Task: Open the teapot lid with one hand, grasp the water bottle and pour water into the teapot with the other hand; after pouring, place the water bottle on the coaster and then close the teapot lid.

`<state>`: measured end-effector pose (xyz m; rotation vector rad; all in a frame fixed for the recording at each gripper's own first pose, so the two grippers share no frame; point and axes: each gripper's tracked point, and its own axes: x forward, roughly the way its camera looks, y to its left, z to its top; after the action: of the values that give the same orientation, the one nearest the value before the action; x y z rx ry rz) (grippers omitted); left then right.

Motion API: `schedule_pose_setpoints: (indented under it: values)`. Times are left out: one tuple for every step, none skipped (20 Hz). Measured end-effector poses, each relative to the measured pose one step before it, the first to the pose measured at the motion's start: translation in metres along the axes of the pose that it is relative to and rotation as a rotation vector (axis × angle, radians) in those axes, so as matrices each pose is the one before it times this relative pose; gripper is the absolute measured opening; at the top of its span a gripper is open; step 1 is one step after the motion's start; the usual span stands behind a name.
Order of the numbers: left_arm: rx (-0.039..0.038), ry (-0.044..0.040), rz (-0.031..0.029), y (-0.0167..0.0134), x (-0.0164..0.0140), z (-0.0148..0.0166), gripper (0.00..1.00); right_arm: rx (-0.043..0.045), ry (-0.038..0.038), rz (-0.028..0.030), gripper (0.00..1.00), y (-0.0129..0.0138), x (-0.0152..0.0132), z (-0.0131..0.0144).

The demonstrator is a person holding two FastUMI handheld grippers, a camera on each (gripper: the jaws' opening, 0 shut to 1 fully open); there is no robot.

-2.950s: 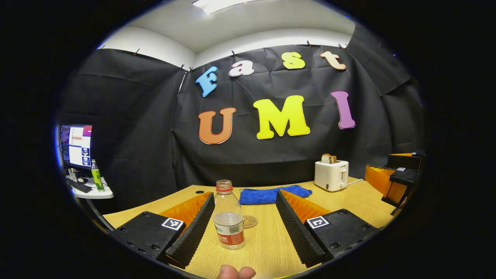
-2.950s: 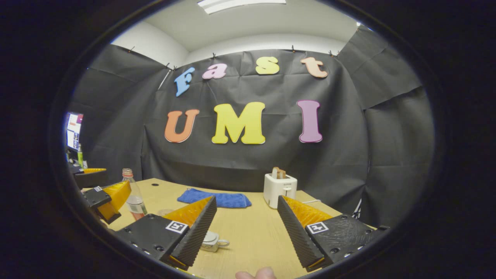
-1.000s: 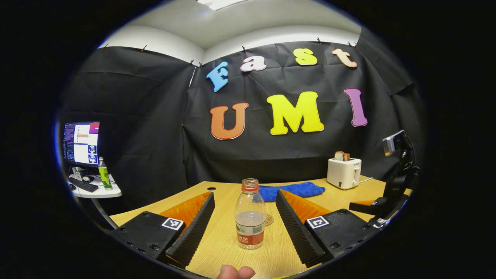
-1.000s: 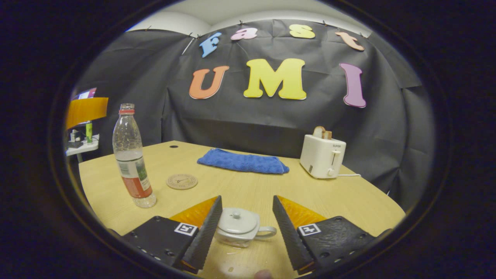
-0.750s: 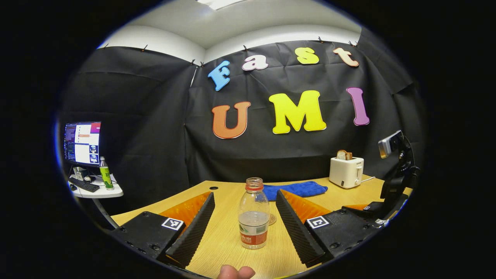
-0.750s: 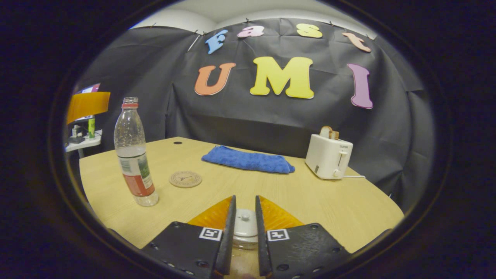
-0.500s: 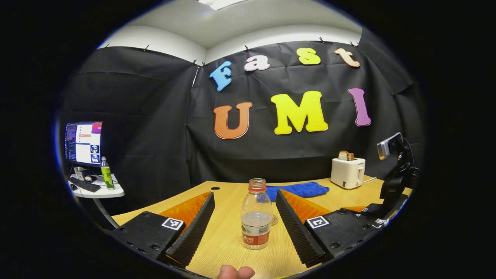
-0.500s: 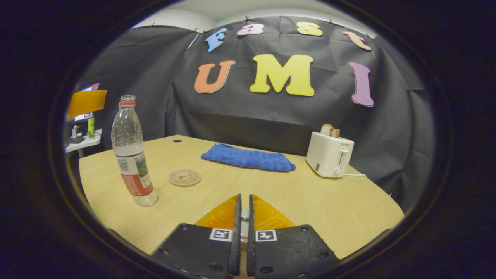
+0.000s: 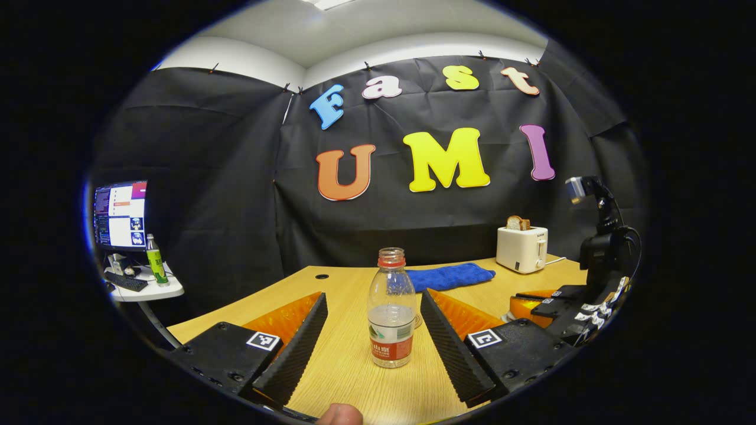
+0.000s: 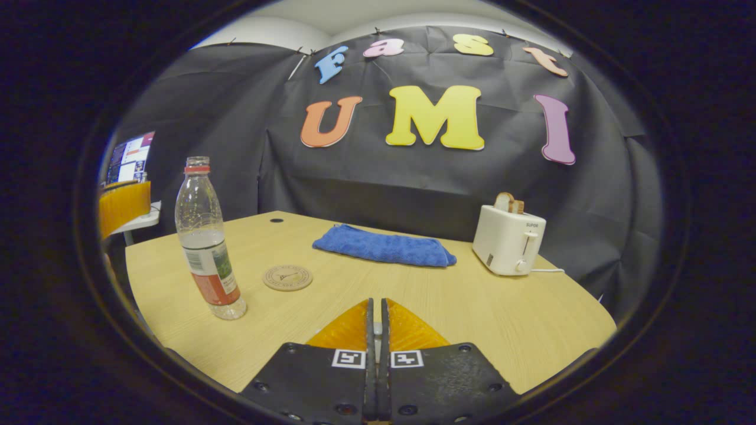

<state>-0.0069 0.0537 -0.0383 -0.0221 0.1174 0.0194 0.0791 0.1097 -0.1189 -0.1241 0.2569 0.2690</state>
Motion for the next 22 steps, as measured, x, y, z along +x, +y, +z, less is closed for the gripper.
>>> schedule_pose_setpoints:
  values:
    - [-0.01581, 0.01996, -0.00835, -0.00076, 0.00088, -0.00788, 0.99, 0.0003, -0.00611, 0.00558, 0.01, 0.0007, -0.00227, 0.0032]
    - [-0.01579, 0.01943, -0.00602, 0.00002, 0.00071, -0.00721, 0.99, -0.00076, -0.00706, 0.00446, 0.01, 0.00044, -0.00235, 0.00496]
    - [-0.01089, 0.01614, -0.00957, -0.00068, 0.00196, -0.00634, 0.99, -0.00285, -0.00759, 0.00322, 0.01, -0.00036, -0.00207, 0.00499]
    - [-0.00843, 0.01648, -0.01169, -0.00172, 0.00235, -0.00627, 0.99, -0.00198, -0.00989, 0.00125, 0.01, -0.00023, -0.00286, 0.00538]
    - [-0.00815, 0.01774, -0.01281, -0.00314, 0.00022, -0.00532, 0.99, 0.0016, -0.00931, 0.00059, 0.01, -0.00158, -0.00153, 0.00434]
    - [-0.00522, 0.01695, -0.01132, -0.00115, 0.00323, -0.00618, 0.99, 0.00472, -0.0077, 0.00143, 0.01, -0.00118, -0.00252, 0.0039]
    - [-0.00357, 0.0167, -0.01009, -0.00249, 0.00284, -0.00572, 0.99, 0.0038, -0.00498, 0.00112, 0.01, -0.00065, -0.0036, 0.00204]
    - [-0.00246, 0.01323, -0.01353, -0.00295, 0.00337, -0.00501, 0.99, 0.00132, -0.00423, 0.00153, 0.01, -0.00058, -0.00297, 0.00266]
    - [-0.00146, 0.01548, -0.01412, -0.00169, 0.00415, -0.00495, 1.0, 0.00004, -0.0014, 0.00202, 0.01, -0.00053, -0.00232, 0.00181]
    - [0.00137, 0.01611, -0.00593, 0.0002, 0.005, -0.00561, 0.99, -0.00038, 0.00021, 0.00297, 0.01, 0.00026, -0.00255, 0.00148]
    - [-0.00172, 0.01764, 0.00472, 0.00154, 0.00417, -0.00546, 1.0, 0.0002, 0.0017, 0.00519, 0.01, 0.00113, -0.00301, 0.00035]
    - [0.00022, 0.0126, -0.00405, -0.0017, 0.00475, -0.00371, 1.0, 0.00063, -0.0019, 0.00373, 0.01, 0.00042, -0.00301, 0.00151]
    - [0.00116, 0.01272, -0.00445, -0.00079, 0.00289, -0.00341, 1.0, -0.00225, -0.00245, 0.00103, 0.01, -0.00047, -0.00299, 0.0018]
    - [0.00156, 0.0103, 0.00169, 0.00156, 0.00525, -0.00291, 1.0, -0.00336, -0.0028, 0.00019, 0.01, -0.00037, -0.00249, 0.00202]
    - [0.00175, 0.00568, -0.00013, 0.00003, 0.00363, -0.00157, 1.0, -0.00164, -0.00299, -0.00103, 0.01, -0.00033, -0.00258, 0.00027]
    - [0.00087, 0.00866, 0.00043, 0.00059, 0.00372, -0.0027, 1.0, -0.00125, -0.00205, -0.00097, 0.01, -0.00102, -0.00156, 0.00092]
    - [0.0004, 0.00457, 0.00485, 0.00144, 0.00276, -0.0011, 1.0, -0.00228, -0.00173, -0.00623, 0.01, -0.00155, -0.00117, 0.0001]
    - [-0.00072, 0.00038, 0.00239, 0.0014, 0.00266, 0.00002, 1.0, -0.00291, 0.00157, -0.00555, 0.01, -0.00208, -0.00035, -0.00046]
    - [-0.00078, 0.00294, -0.00003, 0.00069, 0.00297, -0.00024, 1.0, 0.00148, 0.00034, -0.00259, 0.01, -0.00132, -0.00073, 0.00041]
    - [-0.00061, 0.00549, 0.00204, 0.00028, 0.00323, -0.00052, 1.0, 0.0022, 0.00006, -0.00264, 0.01, -0.00119, -0.00119, 0.00049]
    - [-0.00372, 0.00697, -0.00152, 0.00026, 0.00292, -0.00098, 1.0, 0.00224, -0.00043, -0.00019, 0.01, -0.00081, -0.0009, -0.00081]
    - [-0.00198, 0.00713, -0.006, -0.0011, 0.00331, -0.00148, 1.0, 0.00144, 0.00224, 0.00054, 0.01, -0.00008, -0.00065, 0.00057]
